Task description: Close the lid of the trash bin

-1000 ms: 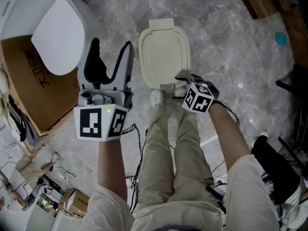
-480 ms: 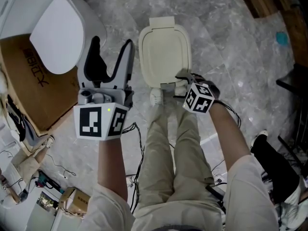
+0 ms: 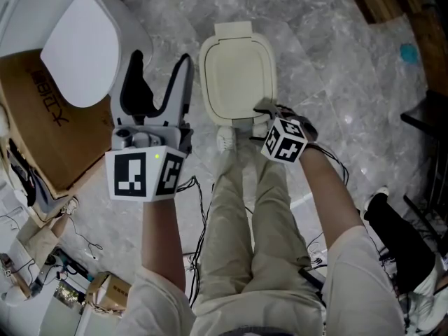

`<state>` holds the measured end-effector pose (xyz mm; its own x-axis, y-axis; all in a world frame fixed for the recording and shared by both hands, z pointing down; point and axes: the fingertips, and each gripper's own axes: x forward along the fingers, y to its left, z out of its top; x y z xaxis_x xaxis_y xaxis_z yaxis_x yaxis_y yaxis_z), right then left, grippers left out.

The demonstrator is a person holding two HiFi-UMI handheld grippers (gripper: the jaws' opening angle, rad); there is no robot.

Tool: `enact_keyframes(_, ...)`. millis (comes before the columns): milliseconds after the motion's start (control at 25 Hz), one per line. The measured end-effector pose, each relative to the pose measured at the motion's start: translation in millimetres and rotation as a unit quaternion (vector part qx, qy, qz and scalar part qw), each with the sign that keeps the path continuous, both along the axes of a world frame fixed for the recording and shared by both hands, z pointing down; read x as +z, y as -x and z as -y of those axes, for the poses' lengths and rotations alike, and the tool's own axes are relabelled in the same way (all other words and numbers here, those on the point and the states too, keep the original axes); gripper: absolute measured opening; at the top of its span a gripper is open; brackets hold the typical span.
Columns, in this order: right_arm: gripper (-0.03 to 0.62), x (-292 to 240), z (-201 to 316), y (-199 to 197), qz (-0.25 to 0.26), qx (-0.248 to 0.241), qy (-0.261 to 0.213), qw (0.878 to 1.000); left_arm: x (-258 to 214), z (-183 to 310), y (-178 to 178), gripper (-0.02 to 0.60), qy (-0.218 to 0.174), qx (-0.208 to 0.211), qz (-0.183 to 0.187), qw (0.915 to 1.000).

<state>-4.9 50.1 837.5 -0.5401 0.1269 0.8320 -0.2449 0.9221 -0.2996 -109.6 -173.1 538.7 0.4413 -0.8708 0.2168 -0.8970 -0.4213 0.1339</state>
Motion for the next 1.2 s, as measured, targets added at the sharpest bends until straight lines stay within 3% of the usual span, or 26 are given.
enact_keyframes(240, 0.362, -4.6, 4.0, -1.3, 0.011, 0.022, 0.027, 0.999, -9.4, 1.1, -2.8, 0.305, -0.006, 0.004, 0.001, 1.0)
enact_keyframes(360, 0.356, -50.3, 25.7, 1.8, 0.058, 0.102, 0.016, 0.993, -36.1, -3.9, -2.8, 0.305, -0.008, 0.005, -0.001, 1.0)
enact_keyframes(480, 0.353, -134.9, 66.8, -0.3, 0.116, 0.188, -0.039, 0.975, -85.9, -10.3, -1.5, 0.305, -0.016, 0.005, -0.006, 0.9998)
enact_keyframes(640, 0.342, -278.5, 121.8, -13.5, 0.182, 0.273, -0.13, 0.936, -185.0, -18.1, -8.2, 0.305, -0.049, 0.012, -0.024, 0.9984)
enact_keyframes(880, 0.284, -516.7, 155.7, -43.2, 0.266, 0.397, -0.224, 0.849, -338.6, -64.8, -31.2, 0.305, -0.098, 0.05, -0.012, 0.9939)
enact_keyframes(960, 0.249, -583.6, 152.4, -47.8, 0.309, 0.409, -0.255, 0.82, -373.1, -82.7, -31.8, 0.305, -0.12, 0.051, -0.012, 0.9914)
enact_keyframes(1040, 0.208, -633.9, 143.5, -50.3, 0.339, 0.402, -0.291, 0.799, -402.2, -99.1, -30.7, 0.304, -0.144, 0.042, -0.029, 0.9882)
enact_keyframes(1200, 0.126, -686.9, 117.6, -47.7, 0.358, 0.378, -0.353, 0.777, -446.2, -123.3, -37.0, 0.297, -0.183, 0.044, -0.058, 0.9803)
